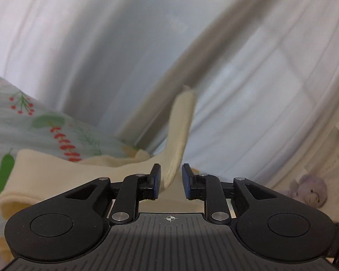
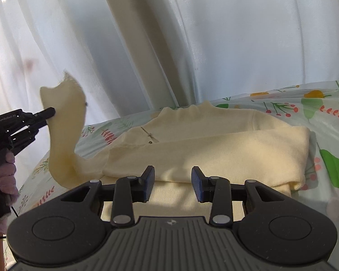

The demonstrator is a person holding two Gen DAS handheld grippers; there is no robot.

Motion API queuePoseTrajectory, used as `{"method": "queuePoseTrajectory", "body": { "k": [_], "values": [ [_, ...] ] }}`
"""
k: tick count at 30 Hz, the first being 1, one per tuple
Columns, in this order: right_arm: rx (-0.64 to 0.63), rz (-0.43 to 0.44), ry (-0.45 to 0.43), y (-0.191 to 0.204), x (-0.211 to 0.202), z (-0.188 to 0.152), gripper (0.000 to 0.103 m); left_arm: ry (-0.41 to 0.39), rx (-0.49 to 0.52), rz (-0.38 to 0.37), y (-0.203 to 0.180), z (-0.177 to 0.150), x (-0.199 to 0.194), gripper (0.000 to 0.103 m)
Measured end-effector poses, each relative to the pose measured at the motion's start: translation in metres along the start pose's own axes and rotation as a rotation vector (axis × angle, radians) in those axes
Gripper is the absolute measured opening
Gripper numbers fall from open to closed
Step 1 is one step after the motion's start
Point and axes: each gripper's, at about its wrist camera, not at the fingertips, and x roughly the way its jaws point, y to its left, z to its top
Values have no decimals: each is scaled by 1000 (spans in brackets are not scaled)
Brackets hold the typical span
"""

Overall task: Fold small clothes
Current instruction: 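Lay the lifted sleeve across the sweater body and open the left gripper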

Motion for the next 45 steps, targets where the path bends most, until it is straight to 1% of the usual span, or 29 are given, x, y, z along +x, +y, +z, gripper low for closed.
{"method": "queuePoseTrajectory", "body": {
  "k": [2,3,4,6,7,8,10,12,15,17,18,19,21,22,25,27,29,30,32,34,35,37,39,40,42,43,45],
  "values": [
    [17,1,10,-5,2,2,36,107,11,17,-10,-26,21,32],
    [32,12,20,-8,4,3,36,146,-1,37,-8,-38,25,31],
    [47,28,32,-11,8,4,36,163,-15,57,-5,-47,27,31],
    [85,49,59,-16,20,7,36,171,-36,130,4,-71,17,32],
    [112,60,81,-20,29,8,36,176,-42,167,6,-77,16,33],
    [139,68,103,-23,40,9,36,184,-41,213,11,-82,17,33],
    [190,79,133,-30,61,12,36,198,-45,276,19,-87,18,33],
    [239,72,155,-33,82,15,36,202,-69,316,34,-89,10,33],
    [284,58,180,-34,108,19,36,188,-140,330,49,-84,4,32],
    [314,50,211,-32,125,19,36,178,-193,321,58,-83,1,28],
    [322,42,216,-31,130,18,35,178,-224,321,65,-83,2,27],
    [320,43,221,-29,138,17,23,179,-249,320,69,-82,2,25],
    [309,40,217,-25,142,16,10,174,-283,312,76,-81,0,24],
    [287,35,196,-22,139,18,9,171,-290,315,77,-80,-2,23],
    [222,52,66,-18,107,26,9,156,-282,329,80,-74,-3,23],
    [202,18,6,-24,84,29,9,150,-287,324,83,-71,-3,23],
    [174,-55,-15,-37,70,26,9,148,-303,318,86,-70,-3,23],
    [161,-99,-5,-46,68,23,9,152,-312,316,88,-69,-2,23],
    [196,-173,48,-68,68,16,9,157,-331,310,91,-69,0,23],
    [239,-192,71,-84,65,9,9,160,-354,296,93,-68,-1,23],
    [238,-197,66,-86,62,7,9,159,-358,291,93,-68,-2,23],
    [202,-234,36,-86,54,6,9,157,-352,296,92,-66,-3,23],
    [141,-303,22,-84,53,6,9,156,-336,310,91,-65,-3,23],
    [86,-354,27,-82,57,5,9,161,-334,323,92,-65,-2,23],
    [43,-376,79,-83,65,3,11,170,-349,323,93,-65,-3,23],
    [36,-379,84,-83,63,3,10,173,-351,321,93,-64,-5,23],
    [46,-401,64,-81,53,5,12,168,-336,317,87,-63,-14,23]
  ]
}}
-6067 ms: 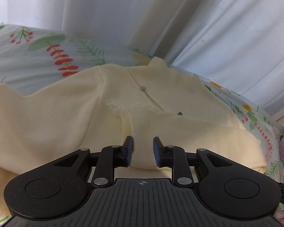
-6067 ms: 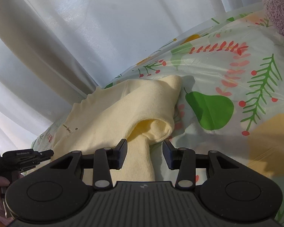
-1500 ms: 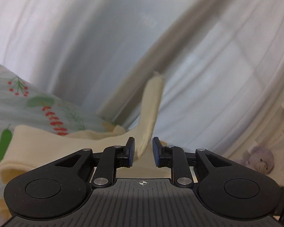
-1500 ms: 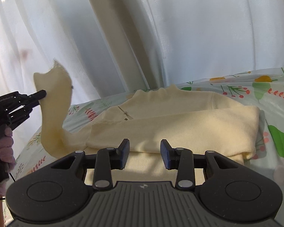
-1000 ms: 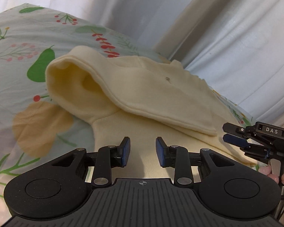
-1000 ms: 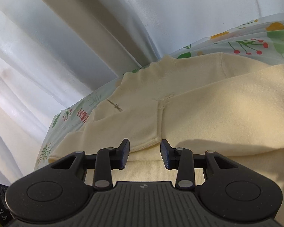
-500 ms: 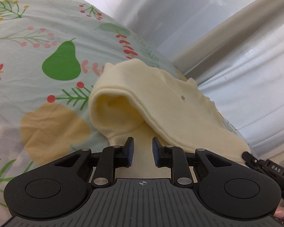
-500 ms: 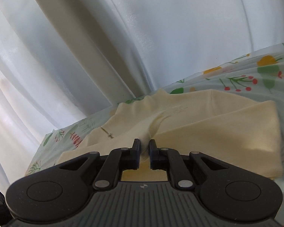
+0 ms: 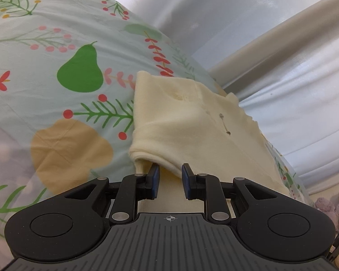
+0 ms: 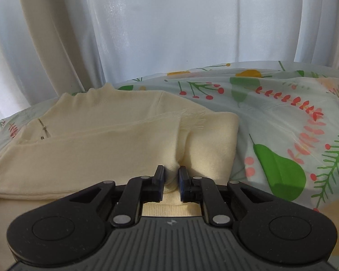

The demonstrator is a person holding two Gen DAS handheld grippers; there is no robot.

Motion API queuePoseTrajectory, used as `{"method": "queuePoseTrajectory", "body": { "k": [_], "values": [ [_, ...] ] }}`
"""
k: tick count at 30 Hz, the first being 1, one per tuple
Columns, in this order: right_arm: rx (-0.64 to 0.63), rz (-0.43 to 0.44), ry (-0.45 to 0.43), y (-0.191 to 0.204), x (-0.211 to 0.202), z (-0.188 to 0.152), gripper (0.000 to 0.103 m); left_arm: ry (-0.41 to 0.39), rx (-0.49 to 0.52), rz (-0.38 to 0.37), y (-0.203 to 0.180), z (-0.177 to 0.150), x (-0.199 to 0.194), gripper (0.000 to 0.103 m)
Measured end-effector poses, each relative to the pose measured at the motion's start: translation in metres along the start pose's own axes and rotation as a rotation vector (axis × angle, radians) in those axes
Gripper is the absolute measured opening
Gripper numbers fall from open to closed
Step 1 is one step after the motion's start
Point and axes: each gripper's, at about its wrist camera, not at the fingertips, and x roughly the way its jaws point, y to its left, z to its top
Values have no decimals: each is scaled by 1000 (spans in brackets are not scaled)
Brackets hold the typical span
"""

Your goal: Fold small clothes

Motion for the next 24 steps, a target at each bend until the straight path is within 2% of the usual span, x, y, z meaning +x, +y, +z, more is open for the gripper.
{"method": "queuePoseTrajectory", "body": {
  "k": [3,6,8,10,11,13,15,19,21,24],
  "values": [
    [54,-22,-57,-5,-23,3,17,-50,49,-11,-10,0,-16,23],
    [68,89,-53,2,-24,8,17,-53,98,-30,-24,5,-11,23],
    [-20,112,-21,21,-8,6,17,-24,128,-29,-37,7,4,23],
    [-139,67,-1,38,10,-3,16,16,174,-13,-48,6,24,22],
    [-194,34,3,44,17,-8,16,43,196,-2,-53,5,34,18],
    [-362,-45,-77,58,22,-20,15,80,243,21,-57,3,49,13],
    [-431,-105,-102,64,27,-21,15,69,282,48,-61,4,57,10],
    [-421,-129,-112,58,37,-10,14,83,250,63,-59,12,65,10],
    [-360,-89,-90,51,32,-3,14,86,239,68,-59,10,59,9],
    [-176,18,-58,31,5,-2,15,79,273,37,-59,-1,41,10]
  ]
}}
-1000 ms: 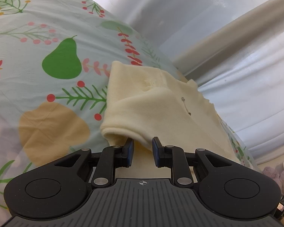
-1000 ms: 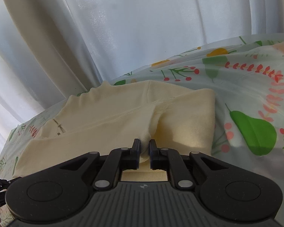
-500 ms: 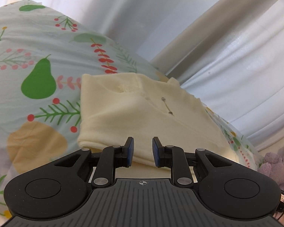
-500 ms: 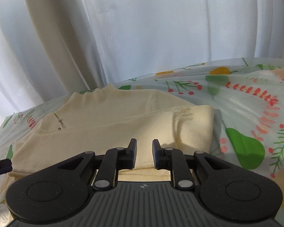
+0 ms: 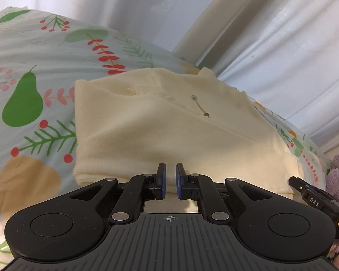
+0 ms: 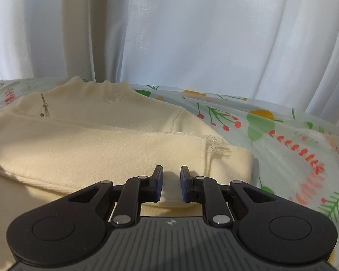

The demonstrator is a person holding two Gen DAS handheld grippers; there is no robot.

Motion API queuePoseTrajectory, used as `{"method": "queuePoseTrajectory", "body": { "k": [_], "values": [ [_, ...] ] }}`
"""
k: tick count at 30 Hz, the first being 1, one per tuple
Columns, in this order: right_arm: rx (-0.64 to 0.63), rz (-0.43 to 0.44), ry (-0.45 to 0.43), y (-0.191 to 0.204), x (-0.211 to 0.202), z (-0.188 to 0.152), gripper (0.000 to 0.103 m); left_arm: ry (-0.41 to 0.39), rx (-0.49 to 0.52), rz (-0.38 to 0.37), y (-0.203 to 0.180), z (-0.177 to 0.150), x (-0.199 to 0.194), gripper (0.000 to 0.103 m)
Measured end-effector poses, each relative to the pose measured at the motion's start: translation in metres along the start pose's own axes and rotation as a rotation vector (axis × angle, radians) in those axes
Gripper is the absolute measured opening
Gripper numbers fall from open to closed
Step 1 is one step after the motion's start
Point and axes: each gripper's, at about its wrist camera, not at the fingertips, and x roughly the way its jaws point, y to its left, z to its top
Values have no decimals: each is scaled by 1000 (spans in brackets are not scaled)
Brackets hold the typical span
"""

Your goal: Fold small clothes

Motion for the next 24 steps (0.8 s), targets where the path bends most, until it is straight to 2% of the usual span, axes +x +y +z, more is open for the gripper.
{"method": "queuePoseTrajectory", "body": {
  "k": [2,4,6,8,13,15,17,20,24],
  "values": [
    [125,89,34,-11,-15,-9,17,-5,24,-4,-3,-6,-7,12],
    [182,147,95,-15,-16,-19,17,8,48,4,-6,-10,-6,14],
    [165,115,124,-12,-9,-24,17,31,52,31,-8,-11,1,14],
    [142,82,91,-12,-3,-25,14,45,49,40,-9,-11,7,13],
    [233,43,93,-28,14,-12,8,33,66,114,-14,-11,10,12],
    [258,67,113,-33,7,-14,8,43,59,135,-17,-16,1,18],
    [244,146,124,-34,-14,-23,25,41,76,132,-18,-28,-17,38],
    [174,289,148,-32,-58,-52,48,46,45,117,-15,-55,-52,51],
    [186,399,252,-43,-121,-98,50,93,-47,43,-7,-99,-100,64]
  ]
}}
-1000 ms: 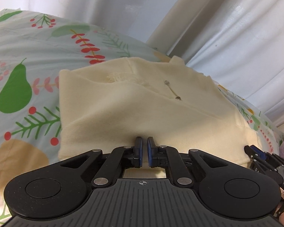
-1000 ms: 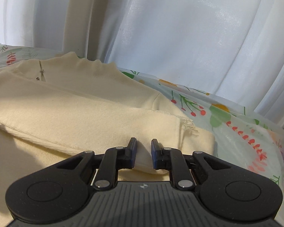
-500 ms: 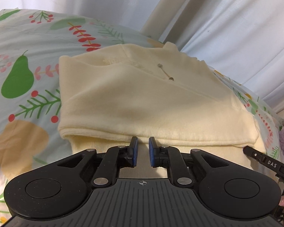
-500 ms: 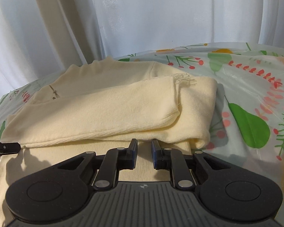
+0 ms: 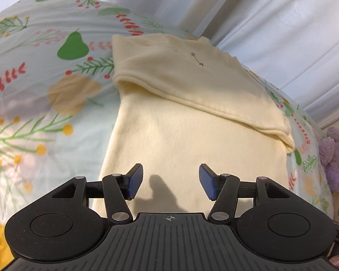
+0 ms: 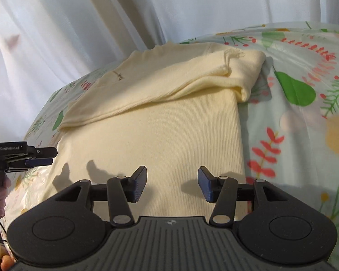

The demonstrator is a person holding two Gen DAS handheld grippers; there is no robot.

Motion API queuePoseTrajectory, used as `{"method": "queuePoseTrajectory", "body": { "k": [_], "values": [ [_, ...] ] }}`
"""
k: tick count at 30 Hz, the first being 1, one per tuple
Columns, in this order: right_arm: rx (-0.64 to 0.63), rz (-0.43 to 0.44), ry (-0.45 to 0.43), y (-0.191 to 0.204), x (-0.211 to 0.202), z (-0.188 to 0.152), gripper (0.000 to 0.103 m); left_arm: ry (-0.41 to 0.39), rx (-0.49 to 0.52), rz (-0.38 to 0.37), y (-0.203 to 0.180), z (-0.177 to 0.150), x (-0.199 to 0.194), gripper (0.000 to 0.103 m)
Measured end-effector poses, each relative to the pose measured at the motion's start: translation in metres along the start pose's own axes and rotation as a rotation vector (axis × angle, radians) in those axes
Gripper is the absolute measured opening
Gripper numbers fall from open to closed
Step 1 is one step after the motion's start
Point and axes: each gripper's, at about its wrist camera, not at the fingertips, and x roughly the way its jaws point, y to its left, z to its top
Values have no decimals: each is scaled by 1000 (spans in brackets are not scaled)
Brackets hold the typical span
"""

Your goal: Fold small clothes

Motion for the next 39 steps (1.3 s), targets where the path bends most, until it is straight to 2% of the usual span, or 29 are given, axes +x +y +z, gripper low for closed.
{"method": "queuePoseTrajectory", "body": {
  "k": [2,3,7,9,10,13,15,17,19,22,24,26,27,28,33,36,39],
  "values": [
    [33,36,46,-4,-26,-30,50,20,-11,15,6,-25,-17,68],
    [39,36,60,-6,-36,-43,50,35,-10,46,8,-39,-25,68],
    [70,-33,92,-16,-62,-79,50,87,6,165,20,-75,-44,67],
    [123,-6,99,-27,-65,-87,49,103,31,183,24,-88,-49,64],
    [146,8,107,-31,-64,-90,47,121,30,189,27,-92,-49,59],
    [172,52,134,-37,-61,-93,38,153,-17,167,39,-103,-51,51],
    [154,59,134,-37,-61,-96,36,163,-51,153,46,-108,-52,46],
    [154,59,136,-39,-61,-97,30,158,-66,142,50,-111,-55,40],
    [160,62,139,-42,-63,-97,29,163,-77,138,52,-114,-57,36],
    [164,58,135,-46,-66,-97,28,177,-58,140,51,-115,-57,12],
    [167,72,150,-45,-62,-98,27,179,-11,151,43,-116,-55,11],
    [155,81,161,-42,-58,-99,16,172,37,166,35,-117,-54,9],
    [155,77,164,-41,-56,-98,5,168,51,166,34,-118,-54,9],
    [157,75,161,-41,-55,-98,0,164,60,161,32,-118,-54,9],
    [211,101,110,-49,-62,-91,0,105,20,57,33,-110,-68,8],
    [188,10,113,-51,-68,-85,4,98,30,45,31,-106,-69,8],
    [190,16,154,-56,-70,-88,11,118,28,47,34,-105,-65,8]
  ]
}}
